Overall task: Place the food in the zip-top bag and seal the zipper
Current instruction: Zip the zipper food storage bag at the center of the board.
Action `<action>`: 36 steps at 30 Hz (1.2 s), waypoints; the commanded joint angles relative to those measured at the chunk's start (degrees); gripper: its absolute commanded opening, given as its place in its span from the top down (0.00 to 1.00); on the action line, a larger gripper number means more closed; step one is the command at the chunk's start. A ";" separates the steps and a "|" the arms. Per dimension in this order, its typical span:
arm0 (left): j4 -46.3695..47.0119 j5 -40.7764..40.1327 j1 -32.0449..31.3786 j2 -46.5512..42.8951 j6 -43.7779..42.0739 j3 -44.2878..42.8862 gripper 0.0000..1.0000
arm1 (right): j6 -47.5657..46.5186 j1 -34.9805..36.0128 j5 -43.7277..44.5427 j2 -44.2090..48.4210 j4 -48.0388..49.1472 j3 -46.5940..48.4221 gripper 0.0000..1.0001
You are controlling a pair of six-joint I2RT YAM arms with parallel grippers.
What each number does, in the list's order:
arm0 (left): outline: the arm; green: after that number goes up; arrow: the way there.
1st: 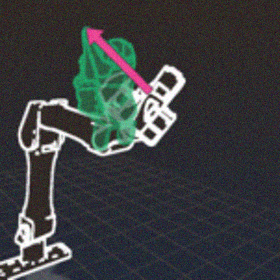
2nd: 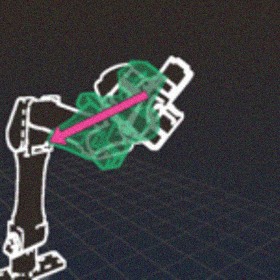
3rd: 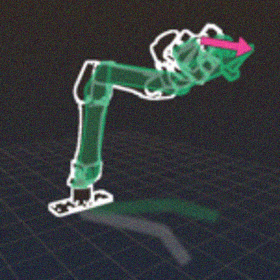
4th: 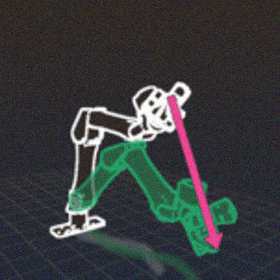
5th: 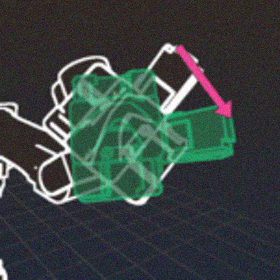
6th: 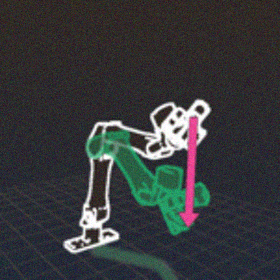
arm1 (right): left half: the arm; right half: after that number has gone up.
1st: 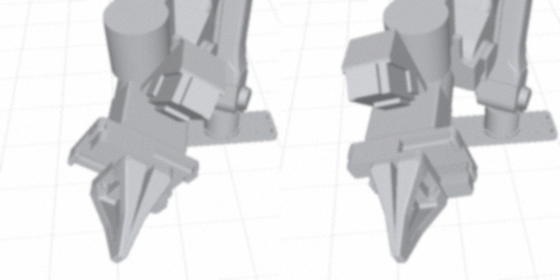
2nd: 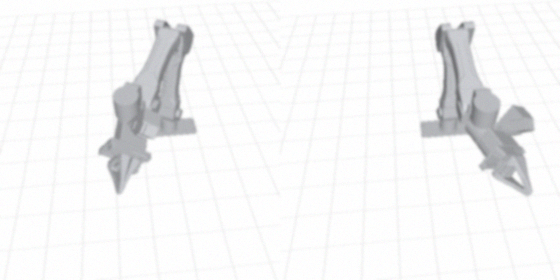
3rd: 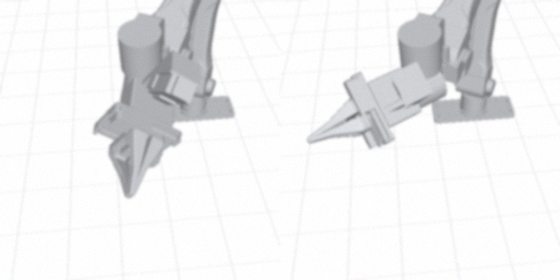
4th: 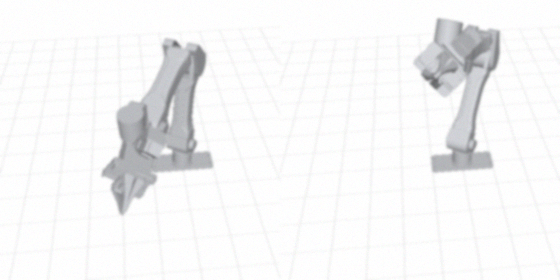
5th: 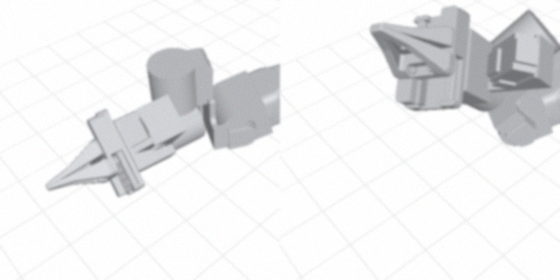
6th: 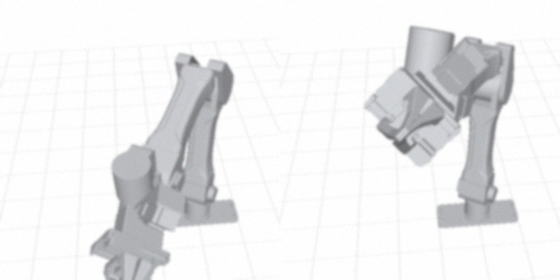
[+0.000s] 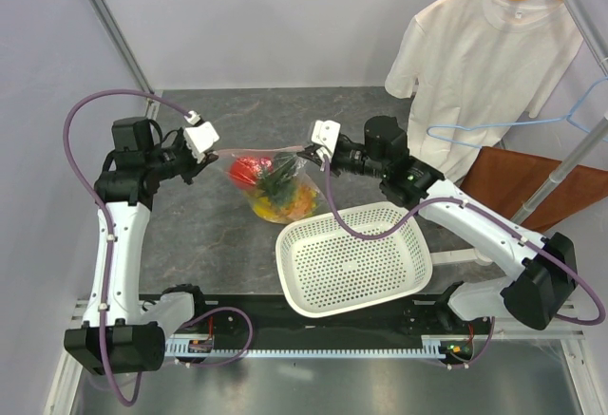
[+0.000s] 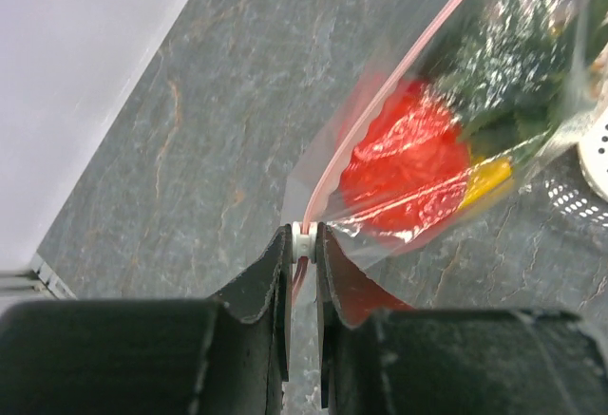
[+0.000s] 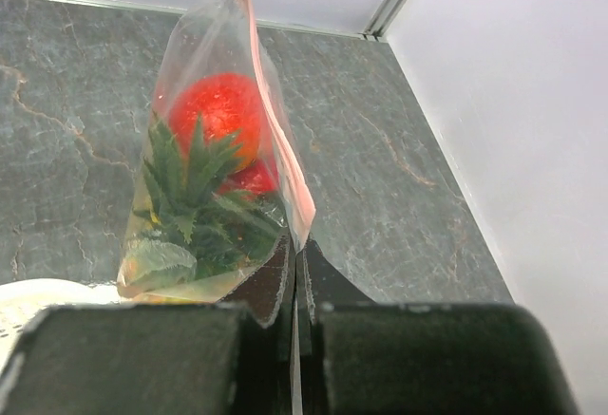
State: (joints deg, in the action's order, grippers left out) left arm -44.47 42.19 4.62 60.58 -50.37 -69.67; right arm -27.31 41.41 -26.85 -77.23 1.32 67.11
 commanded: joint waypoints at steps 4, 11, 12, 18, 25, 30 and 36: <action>1.31 -8.27 4.07 -1.25 -4.12 1.90 0.91 | -1.61 -1.68 0.84 2.53 2.19 0.92 1.00; 1.40 -10.11 4.52 -1.78 -4.74 3.49 0.92 | -1.52 -1.77 0.84 2.61 1.58 1.18 1.00; 1.40 -10.03 4.95 -1.78 -4.91 3.57 0.92 | -1.43 -1.77 0.66 2.70 1.49 1.27 1.00; 2.80 -12.14 6.27 -0.81 -5.62 3.84 0.93 | -1.87 -1.77 0.75 3.05 0.96 1.36 1.00; 3.09 -5.84 7.77 -0.54 -2.45 0.42 0.83 | -1.17 -1.77 -0.48 2.79 0.96 1.53 1.00; -0.97 15.68 7.51 -4.06 -2.63 -1.69 0.36 | 0.68 -1.77 -3.73 1.47 1.23 2.41 1.00; -1.24 18.63 1.89 -1.61 -2.45 -3.54 0.34 | 0.94 -1.68 -4.35 1.29 1.40 2.41 1.00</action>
State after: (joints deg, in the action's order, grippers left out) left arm -45.32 54.63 10.20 58.28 -52.36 -71.42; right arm -26.92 39.79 -28.67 -77.19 -0.54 67.11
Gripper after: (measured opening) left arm 0.658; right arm 0.005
